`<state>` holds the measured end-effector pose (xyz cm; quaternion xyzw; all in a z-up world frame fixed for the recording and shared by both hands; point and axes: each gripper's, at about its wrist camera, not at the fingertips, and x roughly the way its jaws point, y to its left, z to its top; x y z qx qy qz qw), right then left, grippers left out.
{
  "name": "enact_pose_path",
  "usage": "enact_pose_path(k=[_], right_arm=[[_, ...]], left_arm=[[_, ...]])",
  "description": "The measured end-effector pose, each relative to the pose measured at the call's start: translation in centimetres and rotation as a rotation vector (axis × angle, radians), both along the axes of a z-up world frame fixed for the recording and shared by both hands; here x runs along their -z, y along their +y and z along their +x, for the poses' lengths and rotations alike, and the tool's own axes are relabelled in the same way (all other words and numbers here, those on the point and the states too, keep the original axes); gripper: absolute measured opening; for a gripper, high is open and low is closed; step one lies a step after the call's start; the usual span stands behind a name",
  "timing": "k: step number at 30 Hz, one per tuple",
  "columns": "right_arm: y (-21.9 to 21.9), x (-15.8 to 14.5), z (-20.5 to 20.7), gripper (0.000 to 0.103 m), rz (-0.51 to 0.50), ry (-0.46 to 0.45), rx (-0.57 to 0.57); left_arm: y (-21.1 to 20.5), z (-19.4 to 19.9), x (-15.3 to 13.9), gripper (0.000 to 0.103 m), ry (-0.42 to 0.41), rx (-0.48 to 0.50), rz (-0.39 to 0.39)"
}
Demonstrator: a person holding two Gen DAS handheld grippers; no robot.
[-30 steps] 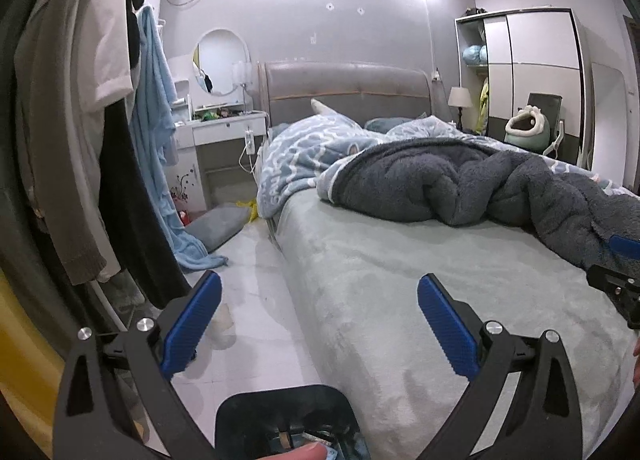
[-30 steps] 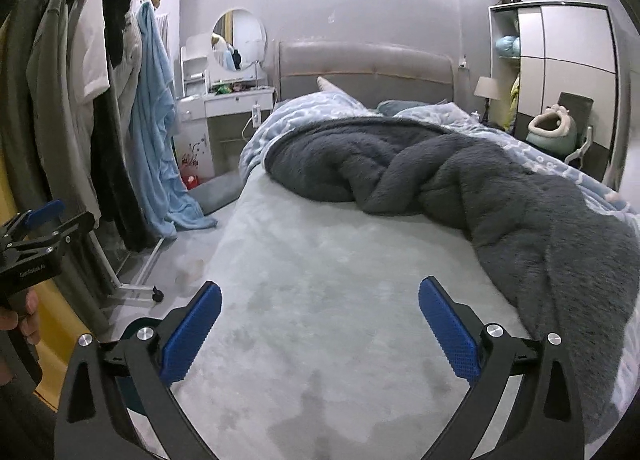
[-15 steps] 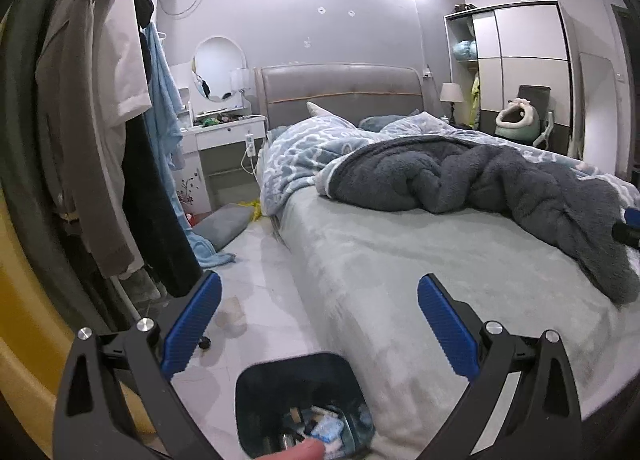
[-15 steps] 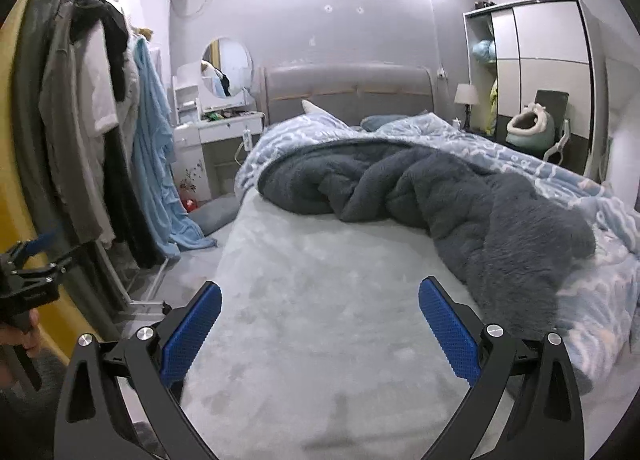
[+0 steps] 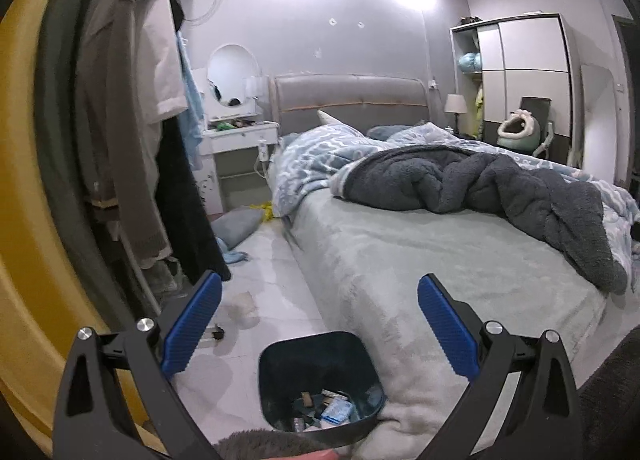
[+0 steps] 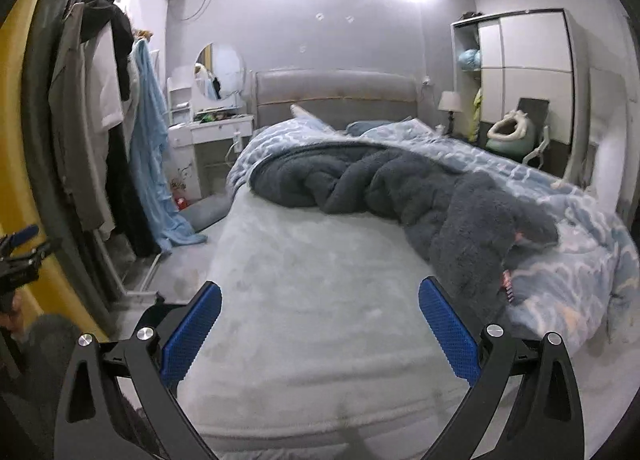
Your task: Collect trash
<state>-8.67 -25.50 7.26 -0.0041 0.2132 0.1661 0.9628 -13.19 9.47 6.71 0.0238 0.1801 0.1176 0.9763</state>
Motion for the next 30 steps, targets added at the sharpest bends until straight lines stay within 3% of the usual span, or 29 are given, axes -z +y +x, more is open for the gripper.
enact_pose_path(k=[2, 11, 30], right_arm=[[0.2, 1.0, 0.3, 0.1, -0.006, 0.033, 0.006], [0.5, 0.3, -0.5, 0.1, 0.064, 0.008, 0.031], [2.5, 0.4, -0.4, 0.1, 0.015, 0.002, 0.012]], left_arm=[[0.0, -0.2, 0.2, 0.1, -0.001, -0.011, 0.012], [1.5, -0.6, 0.6, 0.1, 0.019, -0.032, -0.008], [2.1, -0.9, 0.9, 0.1, 0.033, -0.024, 0.003]])
